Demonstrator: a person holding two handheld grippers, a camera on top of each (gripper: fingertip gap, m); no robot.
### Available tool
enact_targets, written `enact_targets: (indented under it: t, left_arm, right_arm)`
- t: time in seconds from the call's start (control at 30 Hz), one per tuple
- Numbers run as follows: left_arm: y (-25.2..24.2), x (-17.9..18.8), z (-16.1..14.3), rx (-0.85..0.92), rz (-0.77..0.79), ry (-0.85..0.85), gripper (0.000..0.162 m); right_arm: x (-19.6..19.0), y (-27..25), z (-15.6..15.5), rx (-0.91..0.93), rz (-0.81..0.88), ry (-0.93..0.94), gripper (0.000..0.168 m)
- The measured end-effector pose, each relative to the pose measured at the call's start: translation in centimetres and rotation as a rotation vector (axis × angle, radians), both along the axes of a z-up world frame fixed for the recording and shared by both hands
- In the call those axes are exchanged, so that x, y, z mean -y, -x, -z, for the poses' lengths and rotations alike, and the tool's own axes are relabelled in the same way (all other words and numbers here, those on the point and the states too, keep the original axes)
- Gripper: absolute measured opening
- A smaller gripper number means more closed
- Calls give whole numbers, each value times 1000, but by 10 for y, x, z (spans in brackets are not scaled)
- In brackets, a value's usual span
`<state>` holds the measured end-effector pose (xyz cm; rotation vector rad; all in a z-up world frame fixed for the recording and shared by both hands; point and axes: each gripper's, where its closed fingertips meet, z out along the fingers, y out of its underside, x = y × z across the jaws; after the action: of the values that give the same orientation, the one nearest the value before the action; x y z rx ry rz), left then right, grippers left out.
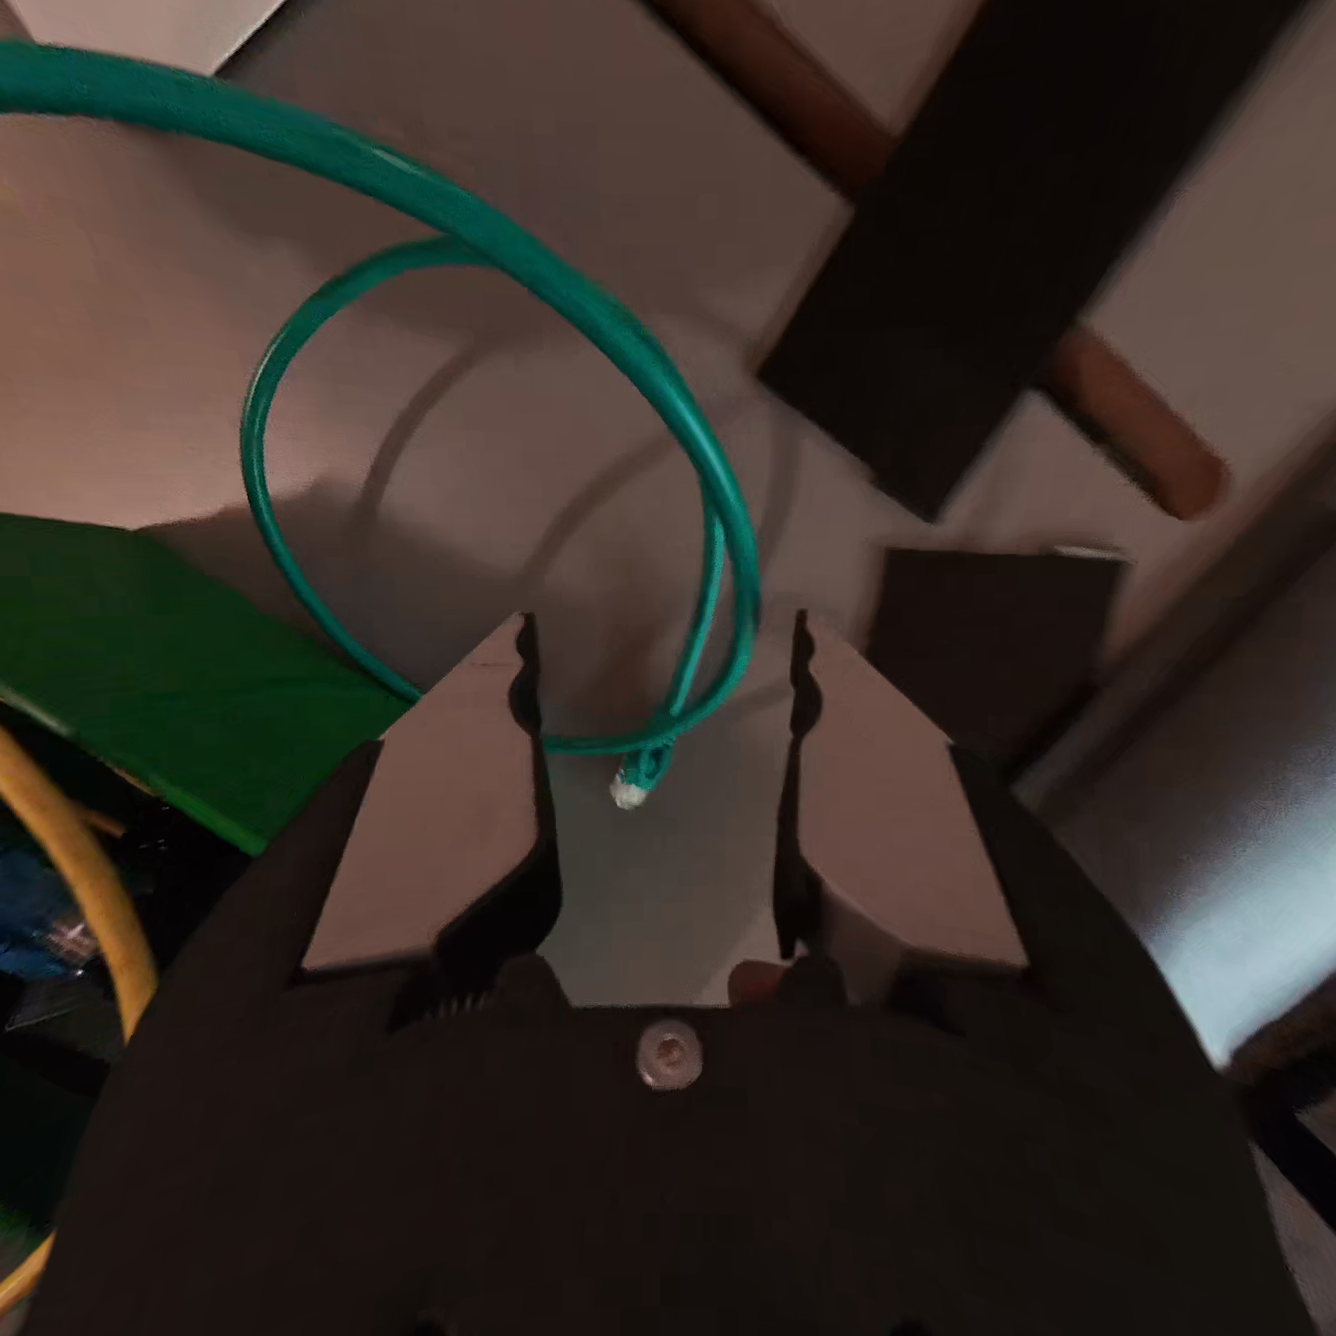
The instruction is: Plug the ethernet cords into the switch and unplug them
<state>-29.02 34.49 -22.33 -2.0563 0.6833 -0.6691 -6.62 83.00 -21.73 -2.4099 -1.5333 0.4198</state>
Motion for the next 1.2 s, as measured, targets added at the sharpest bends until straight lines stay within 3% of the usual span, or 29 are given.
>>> enact_targets:
  t: [0.17,0.23,0.33,0.47,0.63,0.8,0.87,0.97,1.07,1.13,1.2]
  left_arm:
    - [2,-4,4,-41,1,5,0]
    - [4,-8,6,-68,1,5,0]
    - [9,-13,15,-112,1,16,0]
    - [9,-15,13,-108,15,3,0]
    - [4,-16,8,-72,26,-9,0]
    - [-1,-13,13,-140,38,-35,0]
    - [-6,-11,12,-133,45,-33,0]
    - [-12,-9,11,-122,52,-37,0]
    - [-16,-8,12,-135,56,-39,0]
    - [-19,-7,13,-145,61,-38,0]
    - [-20,-7,14,-157,57,-40,0]
  right_arm:
    - [-4,22,44,120,-114,24,55]
    - [-12,28,43,138,-153,-64,8]
    - [-16,31,34,121,-117,-74,2]
    - [-14,32,-10,29,-98,-178,2]
    - [-5,15,-99,-59,2,-370,3]
    - [56,-8,-166,-61,-76,-541,3]
    - [96,-12,-162,-42,-165,-497,2]
    - [149,-16,-128,26,-297,-366,3]
    - [150,-18,-92,108,-283,-393,3]
    - [157,-15,-66,128,-282,-278,3]
    - [137,-27,-39,262,-274,-316,4]
